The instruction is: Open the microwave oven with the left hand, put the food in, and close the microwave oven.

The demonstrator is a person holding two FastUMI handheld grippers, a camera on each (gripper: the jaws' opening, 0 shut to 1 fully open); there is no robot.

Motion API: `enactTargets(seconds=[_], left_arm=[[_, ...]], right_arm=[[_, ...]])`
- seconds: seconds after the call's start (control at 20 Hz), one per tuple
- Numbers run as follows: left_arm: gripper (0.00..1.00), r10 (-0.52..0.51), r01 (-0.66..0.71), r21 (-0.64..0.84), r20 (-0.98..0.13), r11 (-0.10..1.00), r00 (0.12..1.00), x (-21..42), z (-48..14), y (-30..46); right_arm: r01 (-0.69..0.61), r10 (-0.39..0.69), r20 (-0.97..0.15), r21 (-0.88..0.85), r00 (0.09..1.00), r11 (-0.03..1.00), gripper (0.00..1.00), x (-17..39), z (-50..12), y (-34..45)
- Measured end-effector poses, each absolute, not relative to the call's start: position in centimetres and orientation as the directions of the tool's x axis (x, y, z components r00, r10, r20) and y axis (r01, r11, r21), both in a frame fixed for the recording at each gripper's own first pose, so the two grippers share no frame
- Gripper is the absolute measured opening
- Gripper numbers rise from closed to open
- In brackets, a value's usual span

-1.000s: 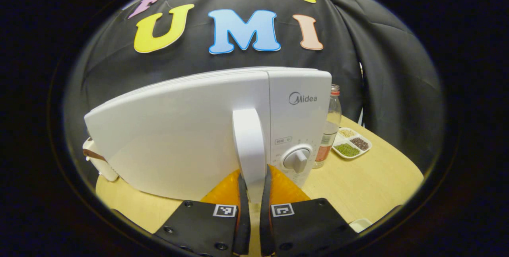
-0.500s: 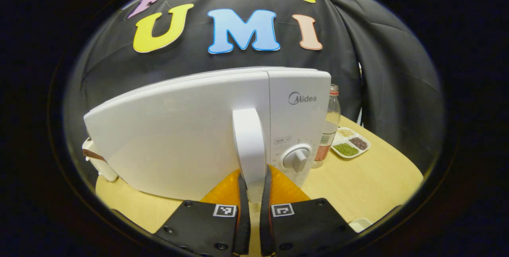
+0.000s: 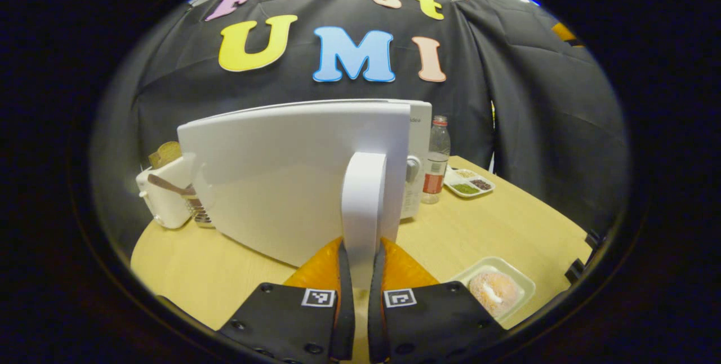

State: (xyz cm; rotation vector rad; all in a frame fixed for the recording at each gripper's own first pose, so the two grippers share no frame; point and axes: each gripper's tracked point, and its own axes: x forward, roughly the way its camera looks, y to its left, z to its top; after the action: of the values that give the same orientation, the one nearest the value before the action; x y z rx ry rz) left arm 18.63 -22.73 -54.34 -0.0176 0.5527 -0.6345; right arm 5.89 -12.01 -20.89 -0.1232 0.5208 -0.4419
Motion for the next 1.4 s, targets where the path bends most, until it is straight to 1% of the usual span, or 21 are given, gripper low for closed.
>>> enactTargets(seconds=[0.15, 0.25, 0.3, 0.35, 0.55, 0.7, 0.8, 1.0, 1.1, 1.2, 1.35, 1.4], left_arm=[[0.18, -0.569, 0.558, -0.186, -0.486, 0.809, 0.663, 16.9, -54.2, -19.3], [0.18, -0.565, 0.549, -0.192, -0.489, 0.813, 0.665, 15.8, -54.3, -17.1], [0.18, -0.559, 0.543, -0.191, -0.49, 0.817, 0.669, 15.4, -54.4, -16.1], [0.2, -0.553, 0.536, -0.191, -0.49, 0.822, 0.674, 15.0, -54.3, -14.8], [0.19, -0.525, 0.508, -0.184, -0.497, 0.842, 0.691, 14.2, -54.6, -11.1], [0.19, -0.503, 0.481, -0.184, -0.499, 0.857, 0.706, 13.7, -54.8, -8.1], [0.2, -0.484, 0.463, -0.176, -0.5, 0.869, 0.718, 13.5, -55.1, -6.3], [0.23, -0.434, 0.408, -0.169, -0.508, 0.897, 0.744, 13.4, -55.5, -2.4], [0.21, -0.398, 0.368, -0.165, -0.516, 0.915, 0.759, 13.8, -55.9, -0.2], [0.2, -0.353, 0.317, -0.161, -0.523, 0.935, 0.776, 14.0, -56.6, 2.3], [0.2, -0.344, 0.261, -0.23, -0.51, 0.938, 0.788, 14.2, -57.1, 4.4], [0.19, -0.348, 0.256, -0.244, -0.509, 0.935, 0.787, 14.1, -57.2, 4.7]], right_arm=[[0.316, -0.377, -0.49, -0.205, 0.786, 0.926, 0.95, 7.1, -22.6, -9.3], [0.273, -0.321, -0.543, -0.17, 0.776, 0.947, 0.95, 7.5, -24.7, -7.2], [0.253, -0.294, -0.567, -0.151, 0.77, 0.956, 0.96, 7.7, -25.8, -6.1], [0.232, -0.269, -0.59, -0.14, 0.761, 0.963, 0.95, 7.9, -27.0, -5.1], [0.15, -0.171, -0.683, -0.091, 0.711, 0.985, 0.96, 8.0, -32.1, -1.3], [0.119, -0.096, -0.763, -0.026, 0.639, 0.993, 0.96, 7.7, -36.5, 1.3], [0.114, -0.028, -0.808, 0.049, 0.588, 0.992, 0.96, 7.4, -39.2, 3.5], [0.145, 0.058, -0.887, 0.138, 0.457, 0.98, 0.96, 5.4, -44.5, 6.7], [0.151, 0.1, -0.91, 0.174, 0.403, 0.973, 0.95, 4.9, -46.9, 8.3], [0.137, 0.101, -0.927, 0.159, 0.361, 0.978, 0.94, 4.4, -49.1, 8.8], [0.115, 0.096, -0.949, 0.136, 0.302, 0.984, 0.94, 3.9, -51.8, 9.7], [0.111, 0.085, -0.952, 0.122, 0.293, 0.986, 0.94, 3.8, -52.5, 9.8]])
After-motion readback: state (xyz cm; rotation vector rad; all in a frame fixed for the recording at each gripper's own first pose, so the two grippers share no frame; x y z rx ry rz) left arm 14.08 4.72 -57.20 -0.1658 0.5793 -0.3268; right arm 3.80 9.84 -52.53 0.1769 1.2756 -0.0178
